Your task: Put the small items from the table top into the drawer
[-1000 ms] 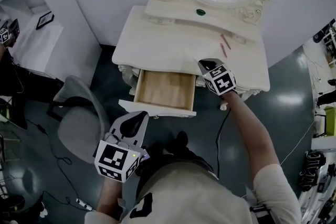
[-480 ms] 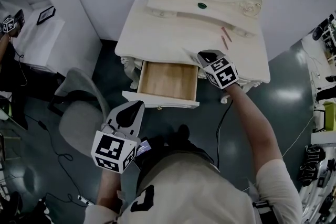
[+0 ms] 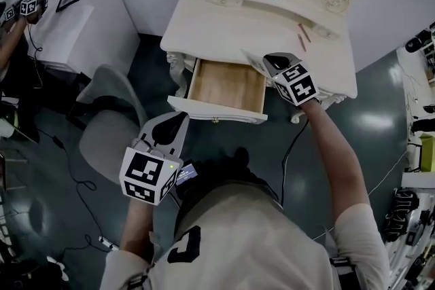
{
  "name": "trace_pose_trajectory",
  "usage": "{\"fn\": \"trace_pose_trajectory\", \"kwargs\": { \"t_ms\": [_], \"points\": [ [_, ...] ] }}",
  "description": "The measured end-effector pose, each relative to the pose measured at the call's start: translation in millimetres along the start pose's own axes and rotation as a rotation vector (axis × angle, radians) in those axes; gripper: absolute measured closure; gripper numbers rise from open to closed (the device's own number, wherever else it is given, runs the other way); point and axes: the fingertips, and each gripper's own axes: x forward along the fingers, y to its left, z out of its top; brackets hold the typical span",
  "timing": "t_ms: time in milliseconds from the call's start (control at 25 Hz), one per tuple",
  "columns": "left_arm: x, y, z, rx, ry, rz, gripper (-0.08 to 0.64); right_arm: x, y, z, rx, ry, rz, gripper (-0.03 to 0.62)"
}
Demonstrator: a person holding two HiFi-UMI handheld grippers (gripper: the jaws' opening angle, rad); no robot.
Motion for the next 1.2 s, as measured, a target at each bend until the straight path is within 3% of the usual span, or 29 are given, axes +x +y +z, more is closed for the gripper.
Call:
{"fn": "trace_pose_trajectory", "kwargs": {
  "t_ms": [1200],
  "points": [
    [-11.4,4.4,-14.2,0.016,0.01,-0.026,0.503,10.5,75.9,30.9,-0.078,-0.026,0.147,0.566]
  ]
}}
